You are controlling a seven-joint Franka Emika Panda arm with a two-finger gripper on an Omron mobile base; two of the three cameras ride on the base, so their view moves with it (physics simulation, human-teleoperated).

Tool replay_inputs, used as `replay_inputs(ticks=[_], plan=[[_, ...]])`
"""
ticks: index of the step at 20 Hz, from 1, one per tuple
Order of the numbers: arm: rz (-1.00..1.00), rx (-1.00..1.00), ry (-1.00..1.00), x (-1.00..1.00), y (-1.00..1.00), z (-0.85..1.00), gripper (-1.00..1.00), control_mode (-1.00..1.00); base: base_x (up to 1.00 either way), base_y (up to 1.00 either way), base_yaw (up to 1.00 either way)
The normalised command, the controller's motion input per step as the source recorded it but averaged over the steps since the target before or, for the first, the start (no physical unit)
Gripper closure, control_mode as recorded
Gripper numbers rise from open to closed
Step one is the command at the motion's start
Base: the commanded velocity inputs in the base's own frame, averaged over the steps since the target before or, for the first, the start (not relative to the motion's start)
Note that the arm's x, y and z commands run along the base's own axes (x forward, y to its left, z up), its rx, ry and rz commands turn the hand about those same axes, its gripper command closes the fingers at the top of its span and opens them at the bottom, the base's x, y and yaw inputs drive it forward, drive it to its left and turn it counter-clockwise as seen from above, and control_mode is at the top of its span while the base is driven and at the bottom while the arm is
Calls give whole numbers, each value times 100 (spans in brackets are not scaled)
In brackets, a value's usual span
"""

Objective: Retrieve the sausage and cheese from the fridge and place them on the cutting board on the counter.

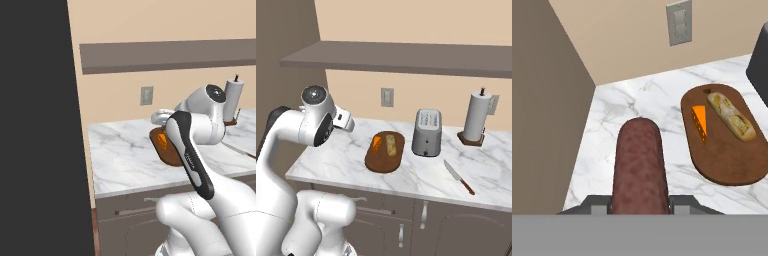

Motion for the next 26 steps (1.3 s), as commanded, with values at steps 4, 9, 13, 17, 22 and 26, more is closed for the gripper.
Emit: replay_inputs(ticks=[4,9,13,17,22,26], plan=[[0,0,0,0,0,0,100,-100,0,0,0],[-1,5,-1,-4,-33,-6,100,-100,0,0,0],[0,8,10,14,-86,-7,100,-100,0,0,0],[0,8,15,13,-92,-19,100,-100,0,0,0],[0,-4,9,61,-21,-60,100,-100,0,0,0],[-2,-6,13,65,9,-89,100,-100,0,0,0]])
